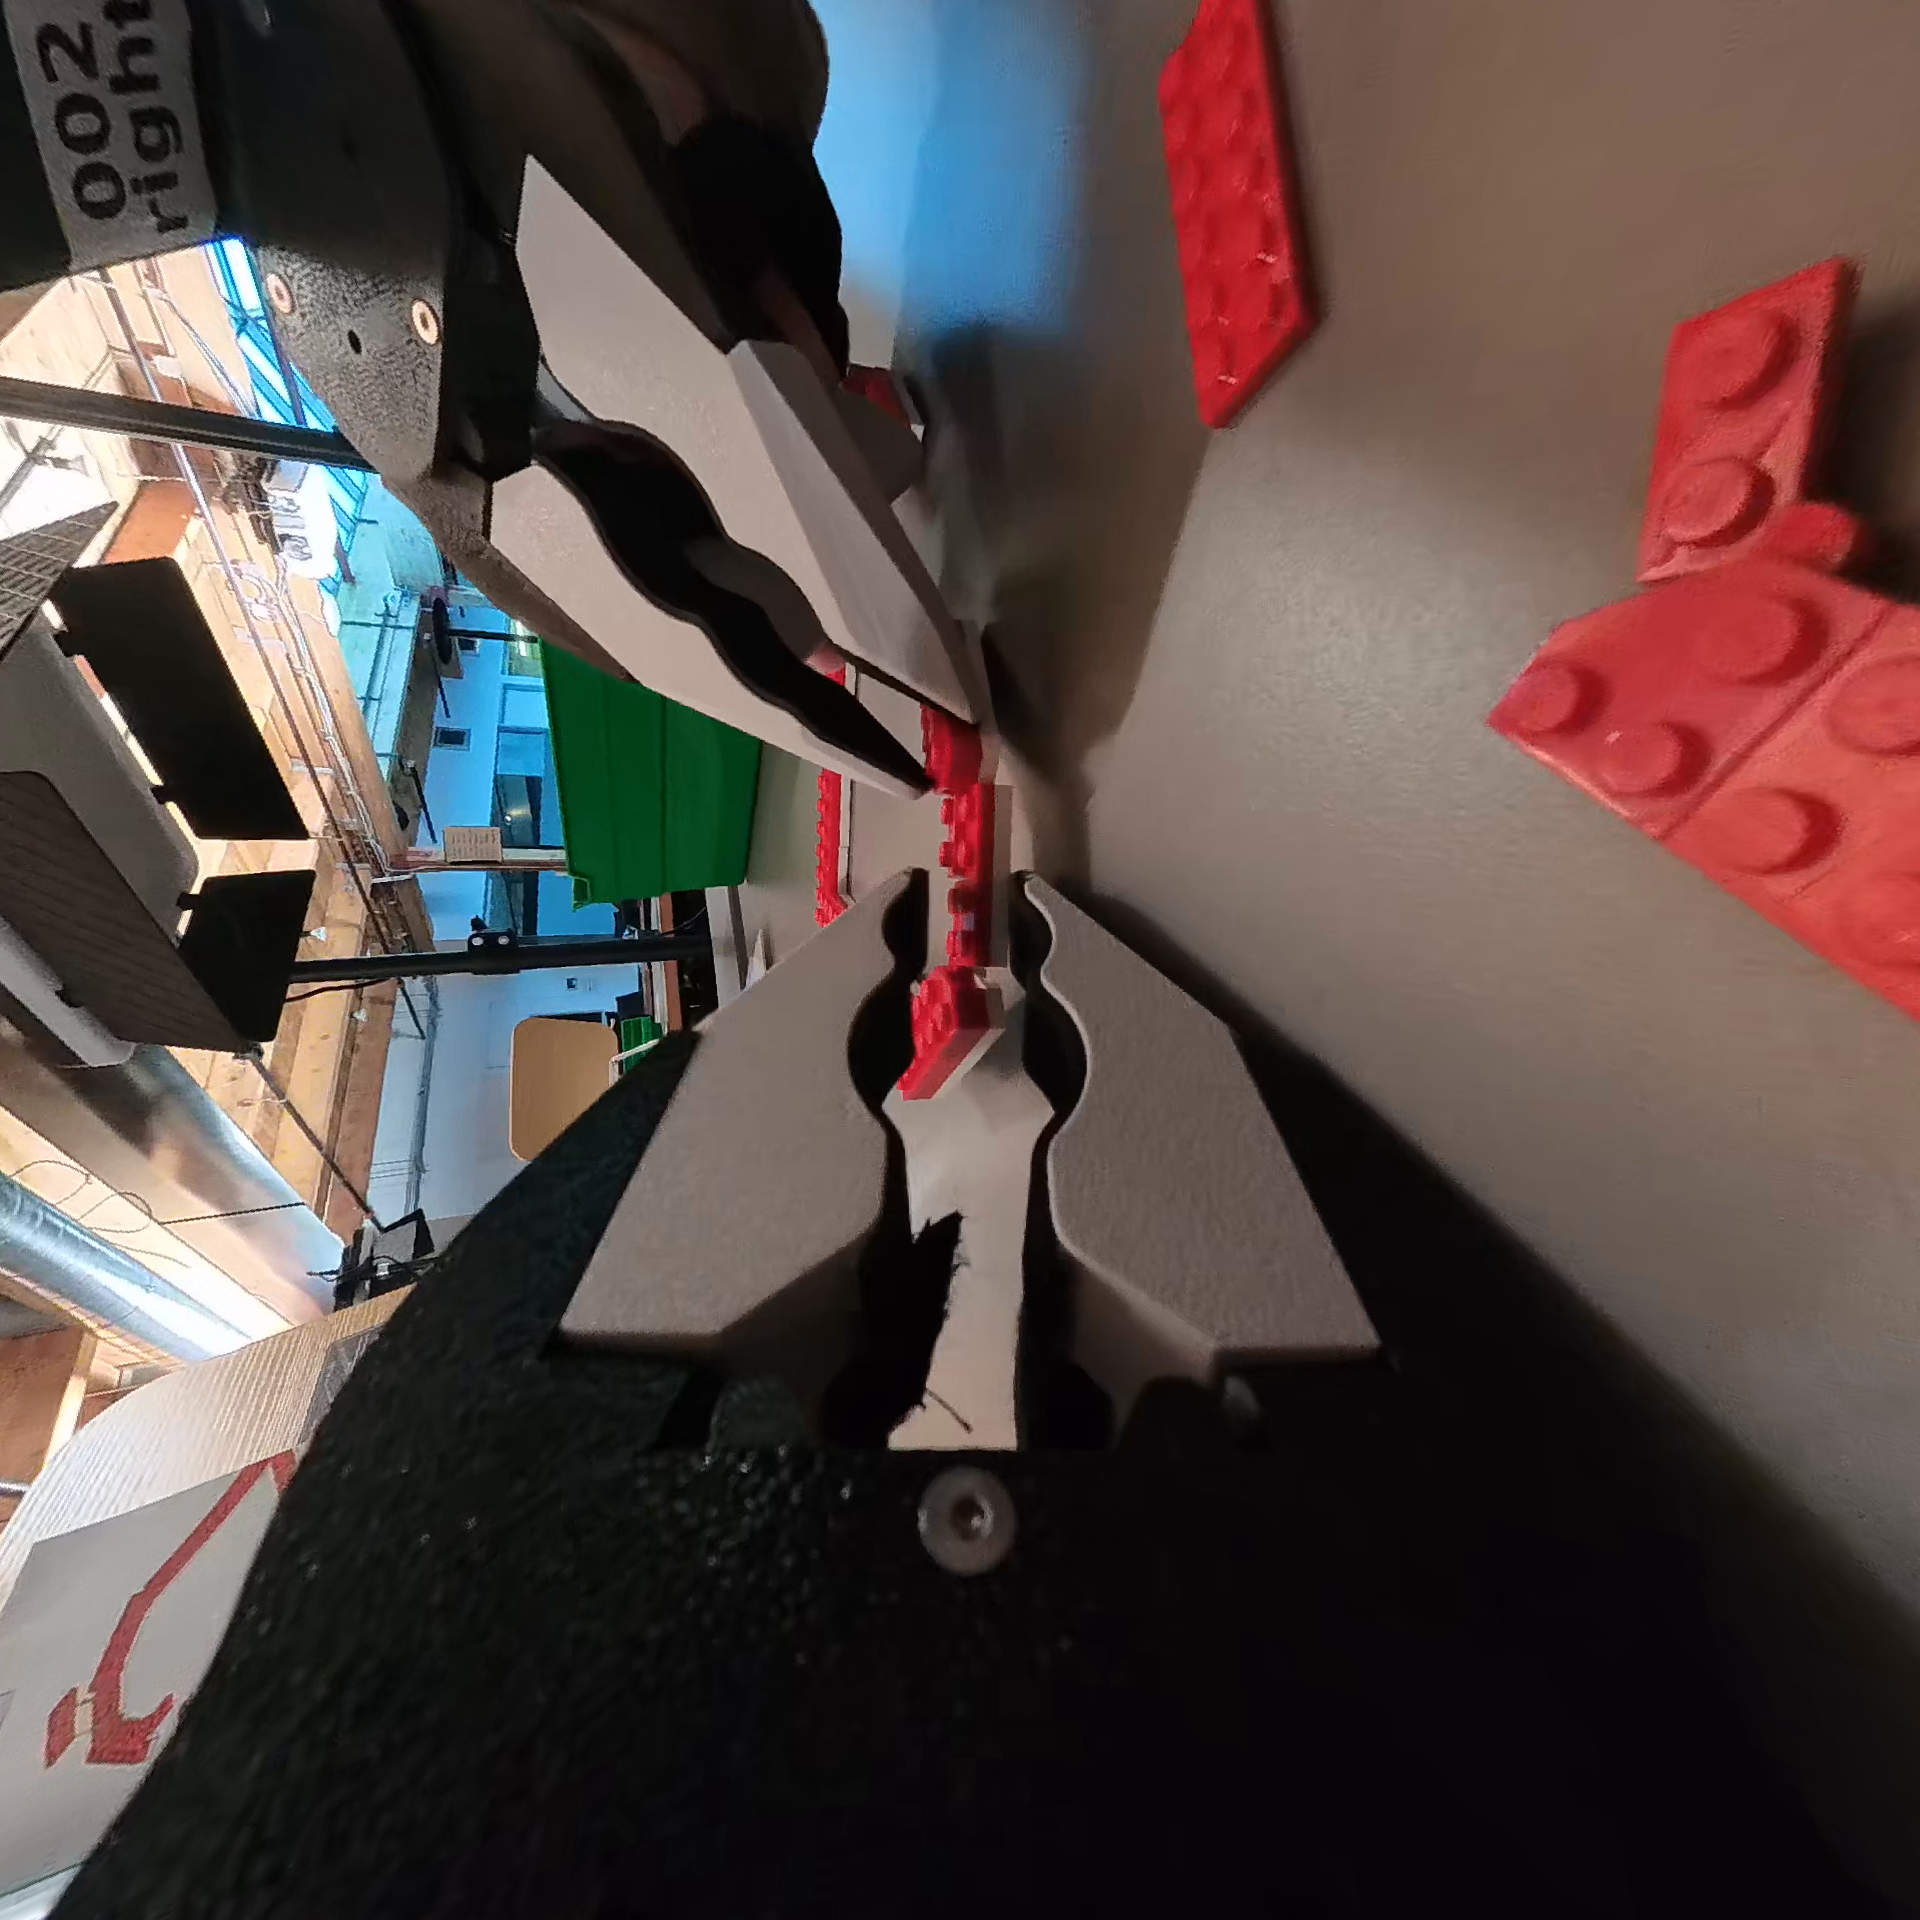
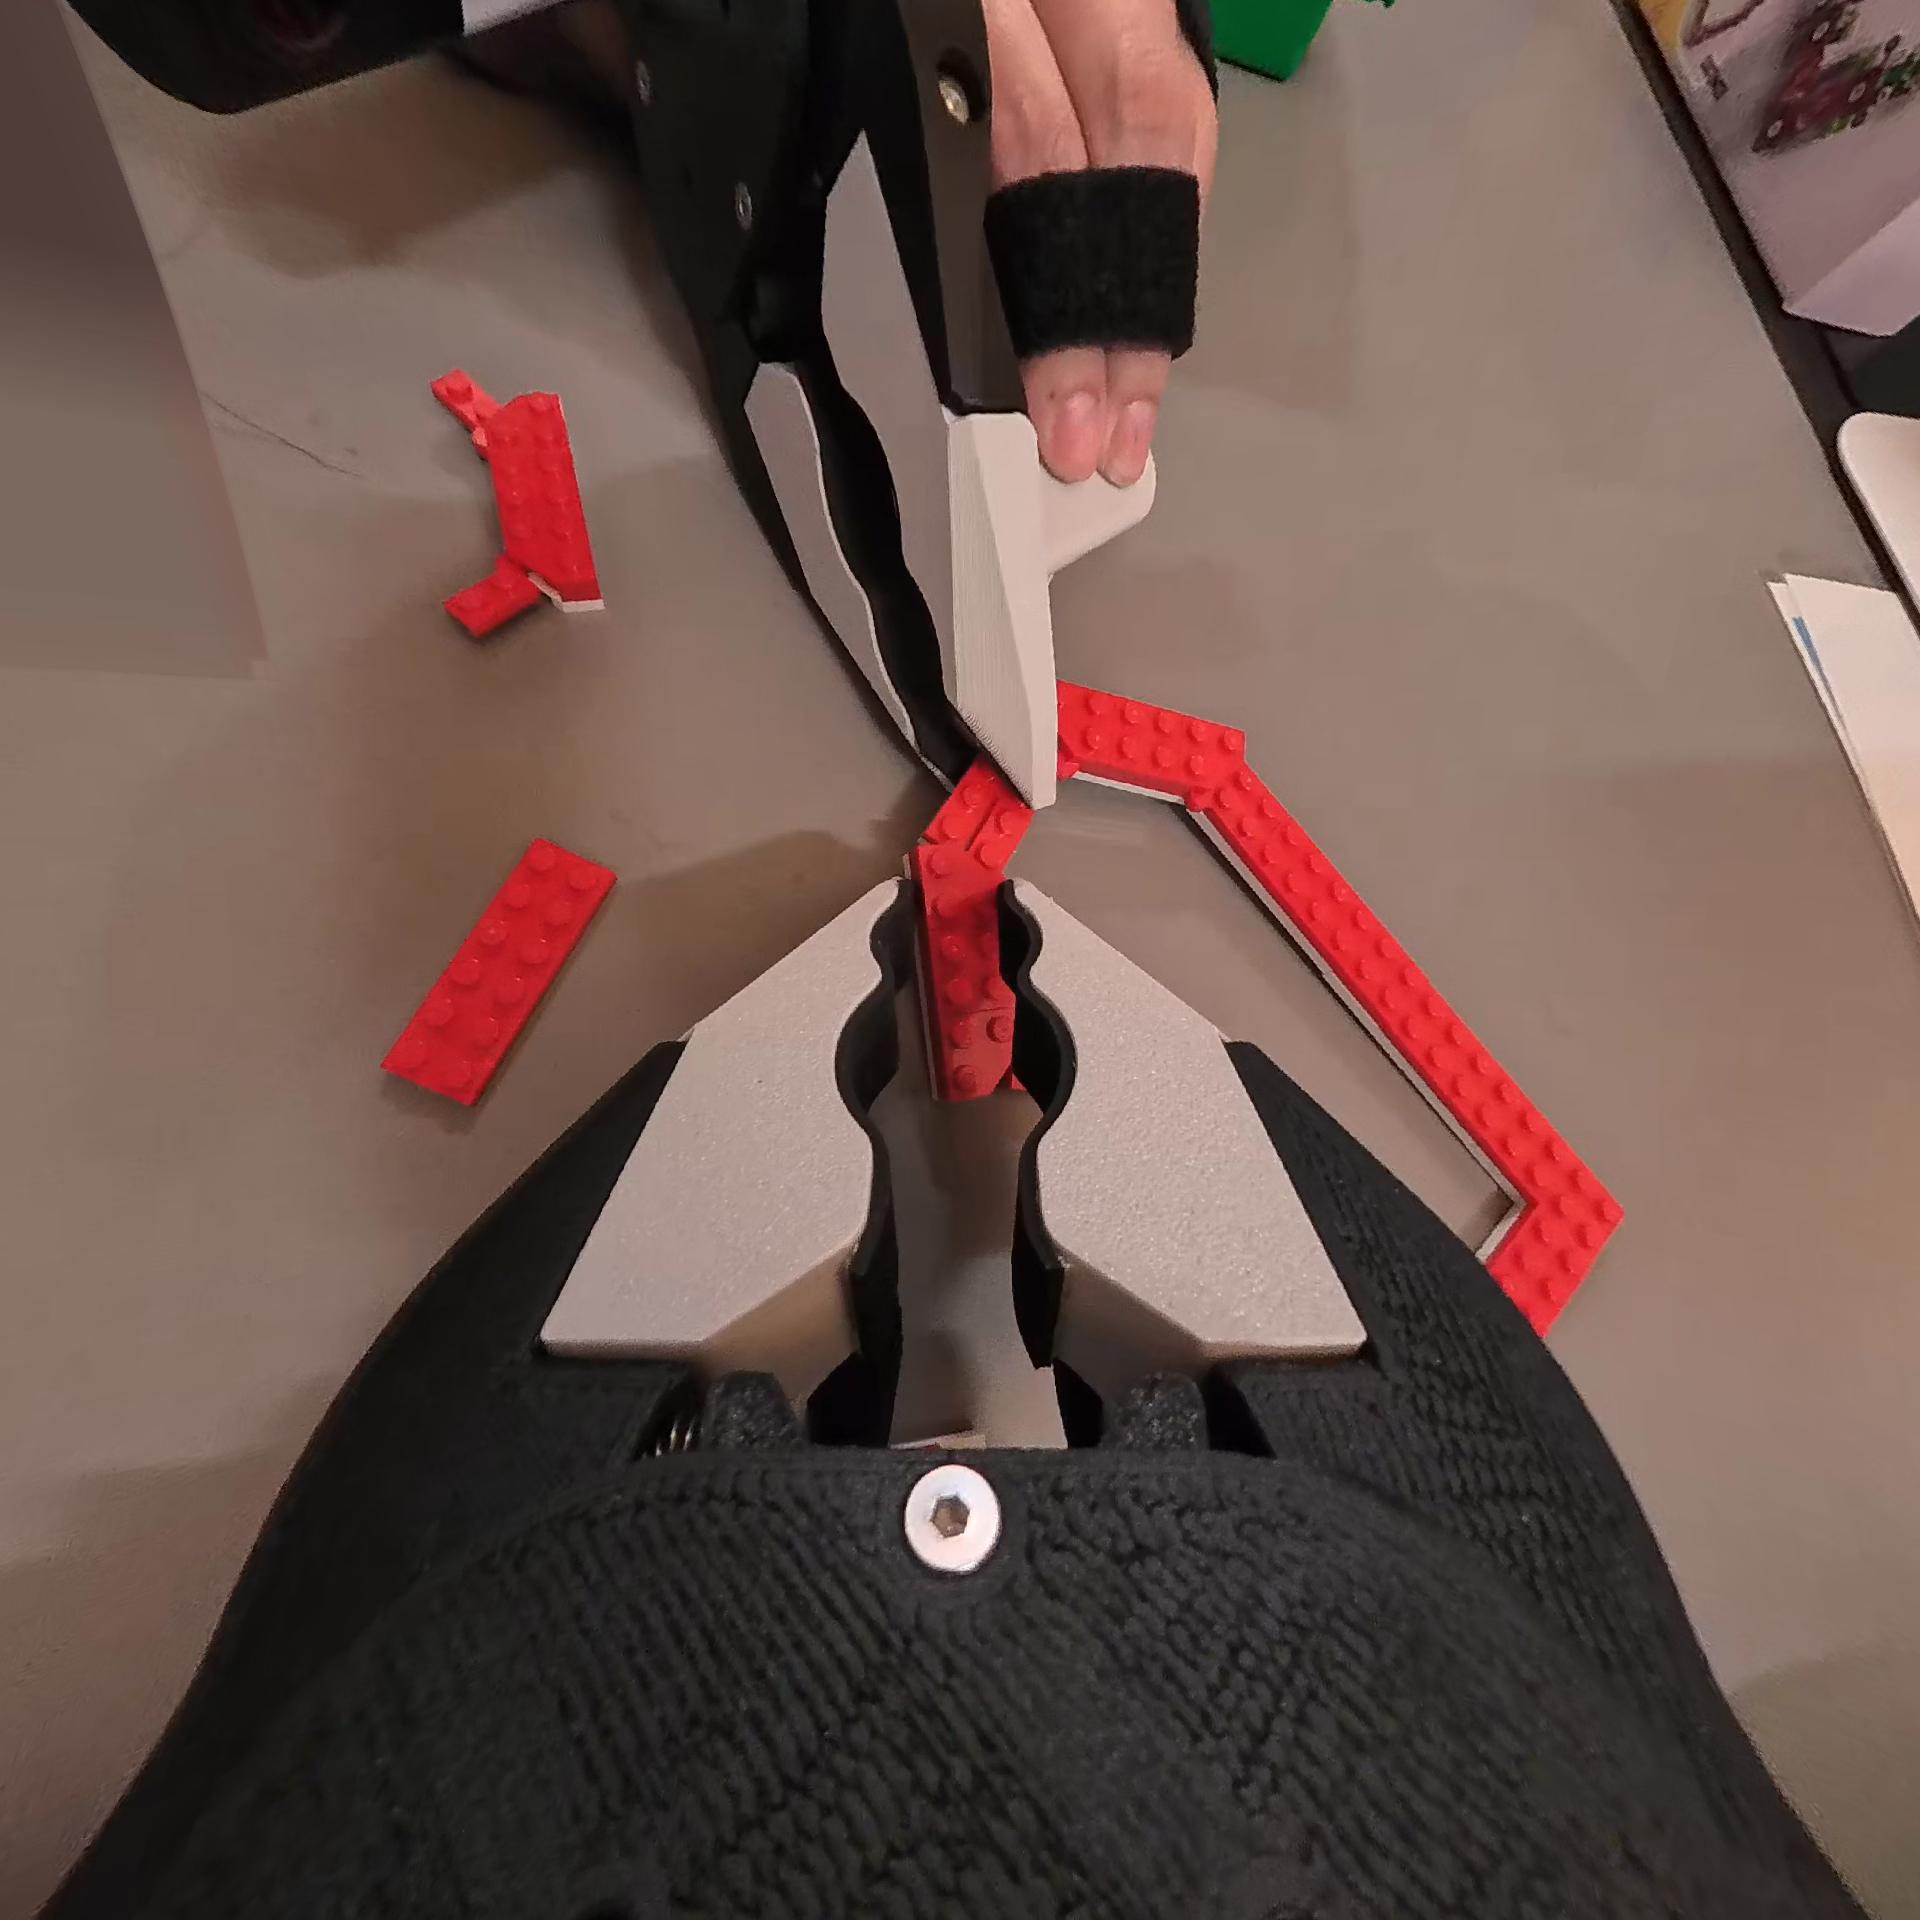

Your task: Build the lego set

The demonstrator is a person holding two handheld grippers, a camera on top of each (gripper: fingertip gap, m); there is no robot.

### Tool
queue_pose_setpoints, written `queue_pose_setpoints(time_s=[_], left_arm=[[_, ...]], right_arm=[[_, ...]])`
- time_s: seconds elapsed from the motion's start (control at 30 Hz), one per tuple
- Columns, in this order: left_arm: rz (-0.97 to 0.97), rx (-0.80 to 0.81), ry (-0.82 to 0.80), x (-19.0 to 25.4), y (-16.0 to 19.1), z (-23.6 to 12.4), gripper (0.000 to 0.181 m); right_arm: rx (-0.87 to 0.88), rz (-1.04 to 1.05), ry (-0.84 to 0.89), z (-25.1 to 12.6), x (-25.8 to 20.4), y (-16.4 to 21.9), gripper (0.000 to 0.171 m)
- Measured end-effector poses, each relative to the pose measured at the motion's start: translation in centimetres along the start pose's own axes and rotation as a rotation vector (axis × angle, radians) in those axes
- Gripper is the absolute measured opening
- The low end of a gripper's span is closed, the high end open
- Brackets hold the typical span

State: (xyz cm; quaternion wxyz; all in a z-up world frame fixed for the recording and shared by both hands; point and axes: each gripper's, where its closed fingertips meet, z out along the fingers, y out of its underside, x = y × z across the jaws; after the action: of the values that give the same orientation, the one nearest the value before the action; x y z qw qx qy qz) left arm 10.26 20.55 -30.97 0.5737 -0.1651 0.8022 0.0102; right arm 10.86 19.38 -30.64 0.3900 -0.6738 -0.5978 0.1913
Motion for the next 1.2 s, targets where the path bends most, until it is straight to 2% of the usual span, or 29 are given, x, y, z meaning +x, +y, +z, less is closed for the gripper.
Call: queue_pose_setpoints(time_s=[0.3, 0.5, 1.2], left_arm=[[-0.031, -0.009, -0.005, -0.3, 0.0, 0.4, 0.018], [-0.155, -0.017, -0.025, -1.0, 0.5, 0.7, 0.03], [-0.152, -0.014, -0.013, -0.8, 0.5, 0.8, 0.023]], right_arm=[[0.004, 0.075, 0.013, 0.1, 0.3, -0.2, 0.014], [0.007, 0.109, 0.029, -0.1, 0.7, -0.1, 0.014], [-0.001, 0.138, -0.005, 0.0, 0.9, -0.2, 0.013]])
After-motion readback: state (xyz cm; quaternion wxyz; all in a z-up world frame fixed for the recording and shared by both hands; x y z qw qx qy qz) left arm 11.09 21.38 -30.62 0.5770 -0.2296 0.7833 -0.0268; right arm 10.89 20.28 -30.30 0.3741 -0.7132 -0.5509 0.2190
